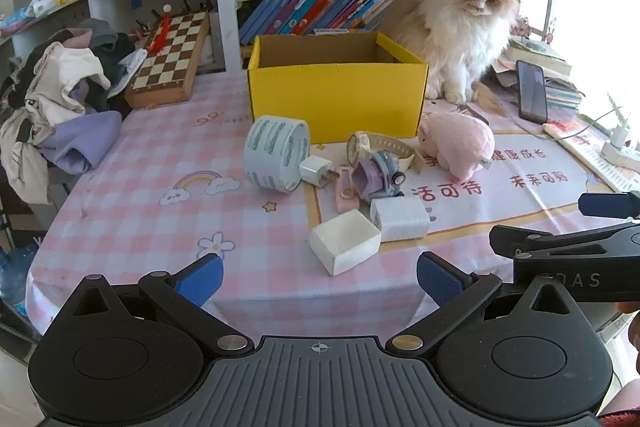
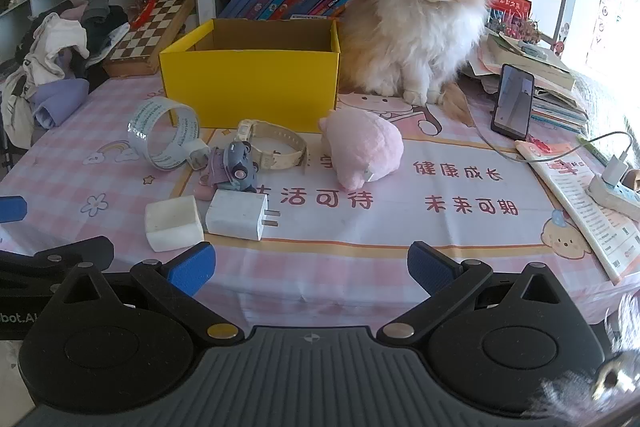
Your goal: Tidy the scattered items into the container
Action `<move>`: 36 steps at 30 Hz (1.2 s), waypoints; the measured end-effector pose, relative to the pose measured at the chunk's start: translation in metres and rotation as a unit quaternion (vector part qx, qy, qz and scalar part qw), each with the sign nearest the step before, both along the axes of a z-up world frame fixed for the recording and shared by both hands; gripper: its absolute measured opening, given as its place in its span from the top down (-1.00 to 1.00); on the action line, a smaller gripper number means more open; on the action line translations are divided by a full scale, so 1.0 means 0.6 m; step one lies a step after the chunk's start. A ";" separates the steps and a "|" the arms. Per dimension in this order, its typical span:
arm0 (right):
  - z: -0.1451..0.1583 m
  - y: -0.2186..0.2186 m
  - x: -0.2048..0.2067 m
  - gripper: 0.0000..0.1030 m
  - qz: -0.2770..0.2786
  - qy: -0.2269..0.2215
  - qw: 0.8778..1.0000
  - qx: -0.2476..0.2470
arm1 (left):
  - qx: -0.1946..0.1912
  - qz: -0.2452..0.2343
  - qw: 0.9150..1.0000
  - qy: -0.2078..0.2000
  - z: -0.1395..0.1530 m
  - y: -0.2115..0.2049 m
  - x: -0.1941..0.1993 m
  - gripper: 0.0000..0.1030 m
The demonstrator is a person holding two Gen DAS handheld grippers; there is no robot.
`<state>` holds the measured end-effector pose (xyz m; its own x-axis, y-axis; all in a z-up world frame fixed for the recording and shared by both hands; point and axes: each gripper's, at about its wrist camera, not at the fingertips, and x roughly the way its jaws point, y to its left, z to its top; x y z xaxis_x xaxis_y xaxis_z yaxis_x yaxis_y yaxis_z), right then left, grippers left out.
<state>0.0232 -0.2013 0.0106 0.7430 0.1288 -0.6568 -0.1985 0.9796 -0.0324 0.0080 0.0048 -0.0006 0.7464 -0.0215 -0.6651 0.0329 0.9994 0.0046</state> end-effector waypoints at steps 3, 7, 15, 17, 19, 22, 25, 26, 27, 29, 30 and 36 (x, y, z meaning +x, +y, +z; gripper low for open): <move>0.000 0.000 -0.001 -1.00 -0.001 -0.001 1.000 -0.002 | -0.001 -0.003 1.000 0.000 0.000 -0.001 -0.001 -1.00; 0.001 -0.003 -0.001 -1.00 -0.002 0.000 1.000 -0.001 | -0.001 -0.009 1.000 -0.002 0.002 -0.003 -0.003 -1.00; -0.001 -0.006 0.000 -1.00 -0.003 -0.001 1.000 0.001 | -0.008 -0.009 1.000 0.000 0.003 -0.002 -0.005 -1.00; -0.001 -0.006 0.000 -1.00 -0.002 -0.001 1.000 0.001 | -0.008 -0.009 1.000 -0.001 0.003 -0.002 -0.006 -1.00; -0.001 -0.006 -0.001 -1.00 -0.001 -0.001 1.000 0.001 | -0.008 -0.009 1.000 -0.001 0.003 -0.001 -0.007 -1.00; -0.001 -0.004 -0.001 -1.00 -0.001 -0.001 1.000 0.002 | -0.008 -0.008 1.000 -0.002 0.004 0.000 -0.008 -1.00; 0.000 -0.001 -0.001 -1.00 0.000 -0.001 1.000 0.003 | -0.009 -0.008 1.000 -0.002 0.004 0.002 -0.008 -1.00; 0.000 -0.001 -0.002 -1.00 0.001 -0.002 1.000 0.003 | -0.010 -0.008 1.000 -0.001 0.004 0.002 -0.008 -1.00; 0.000 0.000 -0.002 -1.00 0.001 -0.002 1.000 0.003 | -0.010 -0.008 1.000 0.000 0.003 0.003 -0.008 -1.00; 0.001 0.000 -0.002 -1.00 0.000 -0.003 1.000 0.003 | -0.012 -0.009 1.000 0.001 0.003 0.003 -0.007 -1.00; 0.001 0.000 -0.003 -1.00 0.000 -0.004 1.000 0.003 | -0.013 -0.010 1.000 0.002 0.003 0.003 -0.006 -1.00; 0.001 0.000 -0.003 -1.00 -0.004 -0.004 1.000 0.002 | -0.014 -0.013 1.000 0.003 0.002 0.004 -0.004 -1.00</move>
